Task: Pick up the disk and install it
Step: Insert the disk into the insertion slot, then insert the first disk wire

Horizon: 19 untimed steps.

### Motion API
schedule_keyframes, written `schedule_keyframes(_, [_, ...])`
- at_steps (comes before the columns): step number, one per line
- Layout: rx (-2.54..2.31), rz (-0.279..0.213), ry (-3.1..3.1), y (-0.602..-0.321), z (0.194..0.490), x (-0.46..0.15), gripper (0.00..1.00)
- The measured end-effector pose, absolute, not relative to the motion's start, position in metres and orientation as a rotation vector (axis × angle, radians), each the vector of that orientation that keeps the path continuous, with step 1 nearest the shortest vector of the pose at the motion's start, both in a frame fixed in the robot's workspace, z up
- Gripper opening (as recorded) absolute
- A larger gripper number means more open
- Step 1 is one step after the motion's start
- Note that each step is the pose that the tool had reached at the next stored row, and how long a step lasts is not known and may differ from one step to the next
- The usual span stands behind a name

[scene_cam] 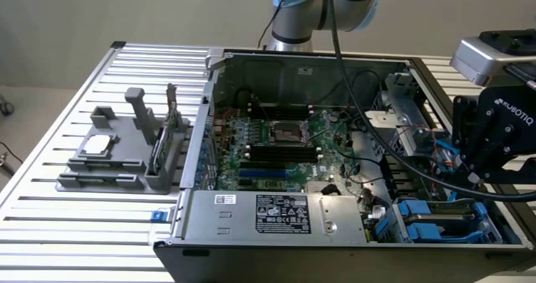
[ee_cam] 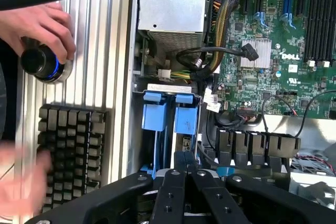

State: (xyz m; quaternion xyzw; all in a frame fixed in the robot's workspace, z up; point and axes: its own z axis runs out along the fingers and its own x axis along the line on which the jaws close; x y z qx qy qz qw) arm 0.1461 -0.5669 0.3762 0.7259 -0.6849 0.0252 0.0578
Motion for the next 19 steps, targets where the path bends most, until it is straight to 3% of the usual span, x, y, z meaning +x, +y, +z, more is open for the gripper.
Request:
schedule_keyframes(13, [2.200,0.076,-2.076,-0.5669,0.3763,0.1461,0.11])
schedule_keyframes(15, [2.200,0.076,-2.076,-0.5669,0.3763,0.1461,0.12])
schedule_keyframes(16, [2.200,0.076,-2.076,-0.5669,0.3763,0.1461,0.18])
schedule_keyframes(19, [2.200,0.076,-2.076,-0.5669,0.3763,0.1461,0.18])
